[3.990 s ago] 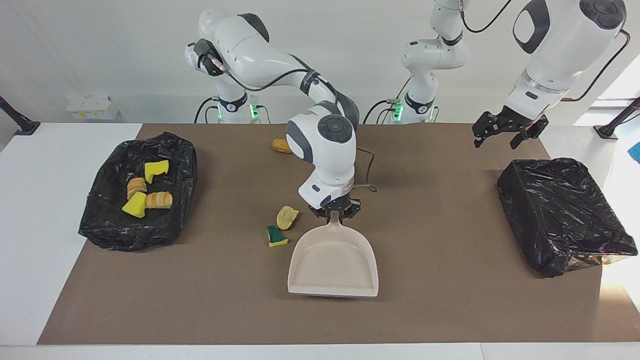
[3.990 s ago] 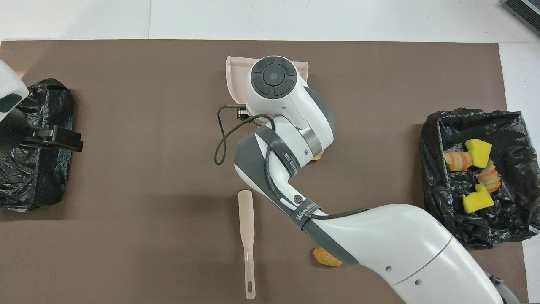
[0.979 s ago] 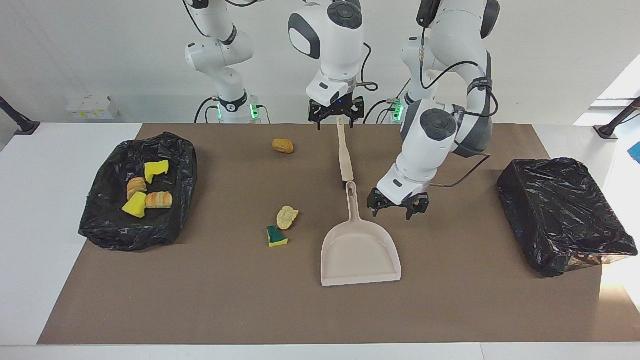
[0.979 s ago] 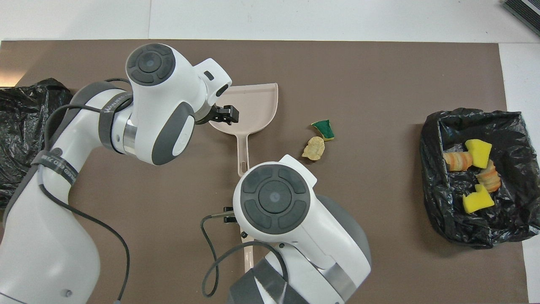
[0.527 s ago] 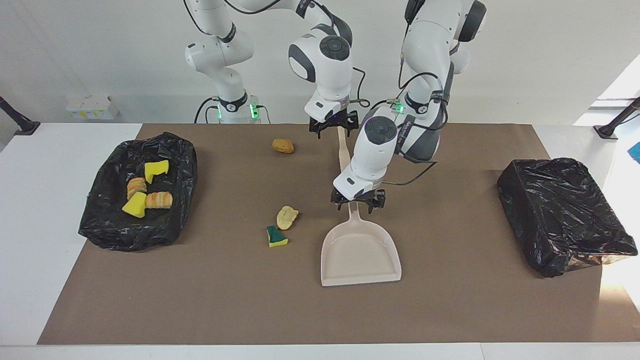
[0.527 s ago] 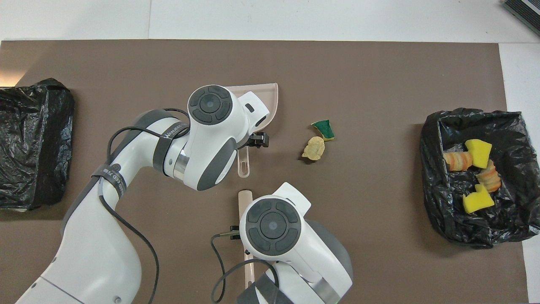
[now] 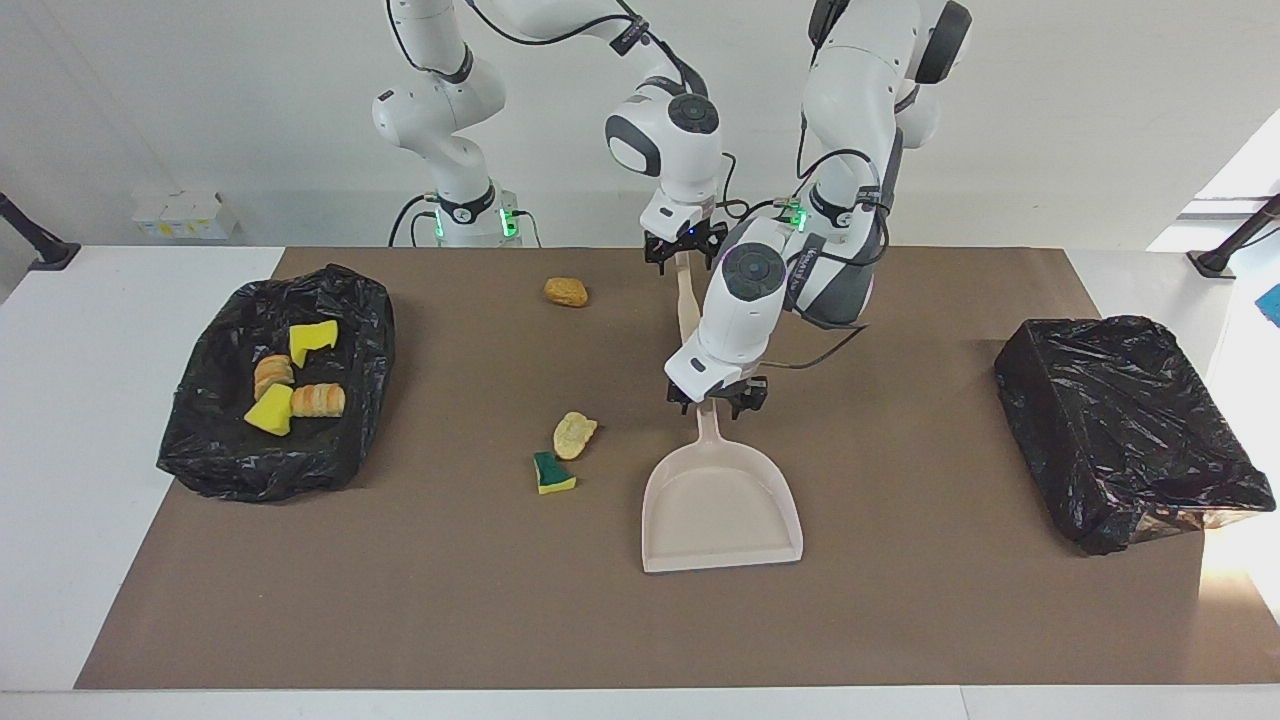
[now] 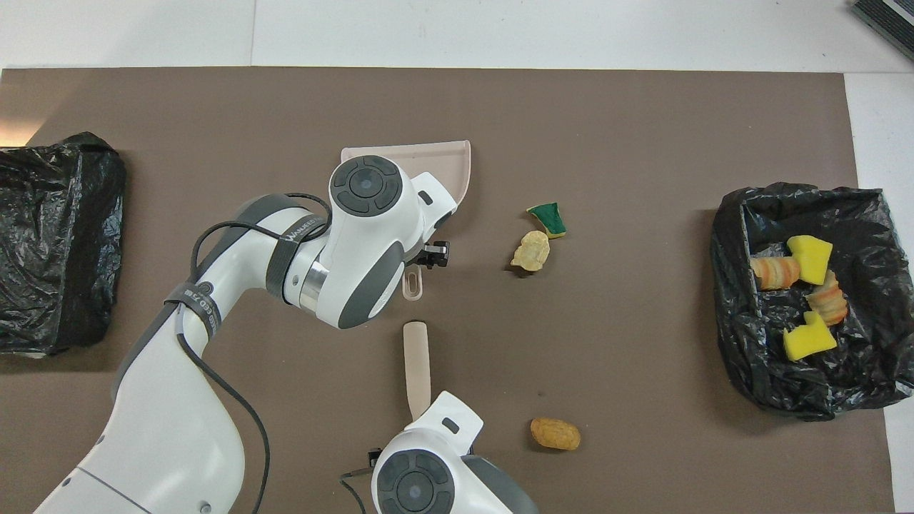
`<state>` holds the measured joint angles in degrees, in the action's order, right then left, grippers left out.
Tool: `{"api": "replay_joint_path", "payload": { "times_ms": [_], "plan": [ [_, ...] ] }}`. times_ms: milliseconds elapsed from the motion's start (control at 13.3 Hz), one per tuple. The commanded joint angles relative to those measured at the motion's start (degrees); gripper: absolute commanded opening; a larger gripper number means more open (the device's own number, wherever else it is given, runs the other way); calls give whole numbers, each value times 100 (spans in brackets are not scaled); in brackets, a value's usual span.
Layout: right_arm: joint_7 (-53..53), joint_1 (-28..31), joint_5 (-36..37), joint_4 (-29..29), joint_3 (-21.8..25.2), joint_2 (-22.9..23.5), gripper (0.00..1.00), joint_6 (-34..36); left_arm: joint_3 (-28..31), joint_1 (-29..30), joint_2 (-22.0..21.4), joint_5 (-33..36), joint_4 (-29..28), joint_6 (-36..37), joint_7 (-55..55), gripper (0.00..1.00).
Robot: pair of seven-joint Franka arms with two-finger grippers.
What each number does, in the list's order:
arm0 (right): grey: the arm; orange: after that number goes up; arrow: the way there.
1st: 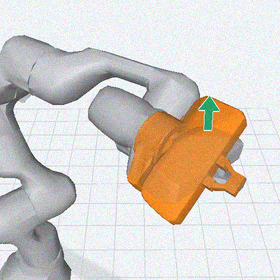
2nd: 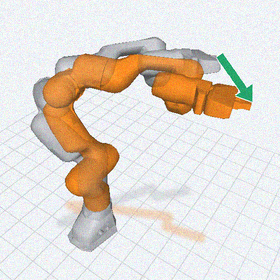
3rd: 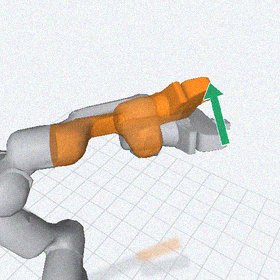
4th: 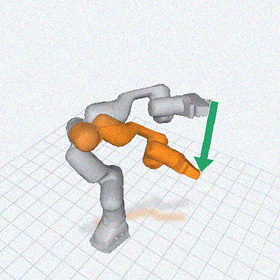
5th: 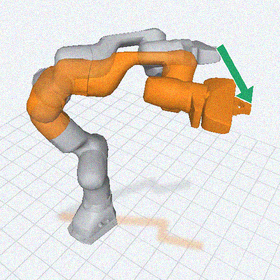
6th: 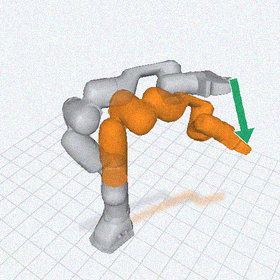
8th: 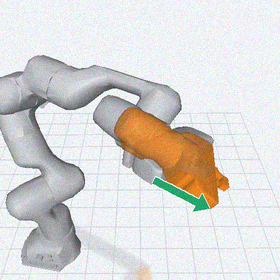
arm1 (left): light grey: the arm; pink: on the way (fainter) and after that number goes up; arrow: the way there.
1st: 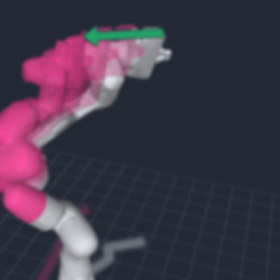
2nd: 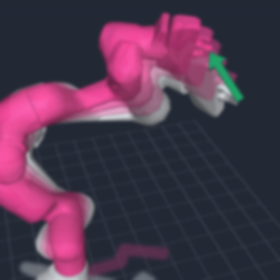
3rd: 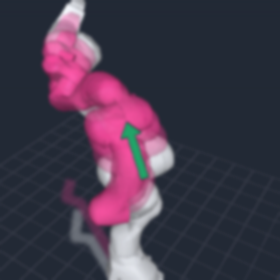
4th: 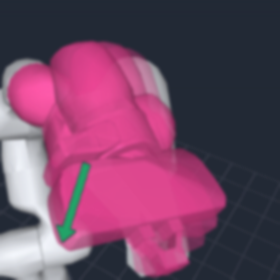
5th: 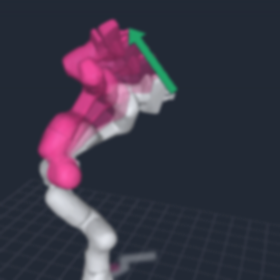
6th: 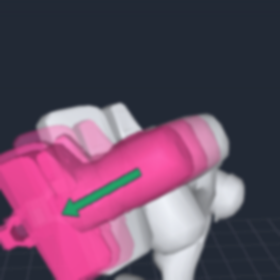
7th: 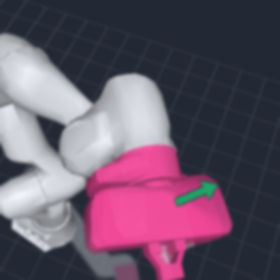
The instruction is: Sweep and dump trash in bin
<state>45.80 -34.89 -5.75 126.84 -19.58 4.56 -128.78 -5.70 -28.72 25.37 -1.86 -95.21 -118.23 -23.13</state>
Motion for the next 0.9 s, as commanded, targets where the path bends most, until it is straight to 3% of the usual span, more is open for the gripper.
{"api": "replay_joint_path", "payload": {
  "times_ms": [0,151,226,301,452,602,753,828],
  "plan": [
    [25,53,-40,157,-1,-140,83,-113,96,-160,-111,-77,-24,178,-60,65],
    [34,9,-40,157,-1,-149,72,-95,96,-186,-120,-77,-24,187,-147,64],
    [25,9,-49,157,-1,-149,68,-86,96,-213,-155,-77,-24,213,-156,59],
    [34,9,-49,166,-1,-157,64,-60,96,-239,-164,-77,-24,283,-252,32],
    [52,-43,-49,166,-10,-166,59,-68,105,-274,-216,-77,-15,301,-297,5],
    [43,-53,-58,166,-1,-175,43,-51,105,-213,-339,-77,20,310,-288,0],
    [130,-44,-101,157,-1,-157,0,-60,140,-169,-444,-69,98,362,-262,0],
    [314,-35,-128,157,-1,-149,0,-68,175,-151,-462,-60,186,502,-236,0]
  ]
}}
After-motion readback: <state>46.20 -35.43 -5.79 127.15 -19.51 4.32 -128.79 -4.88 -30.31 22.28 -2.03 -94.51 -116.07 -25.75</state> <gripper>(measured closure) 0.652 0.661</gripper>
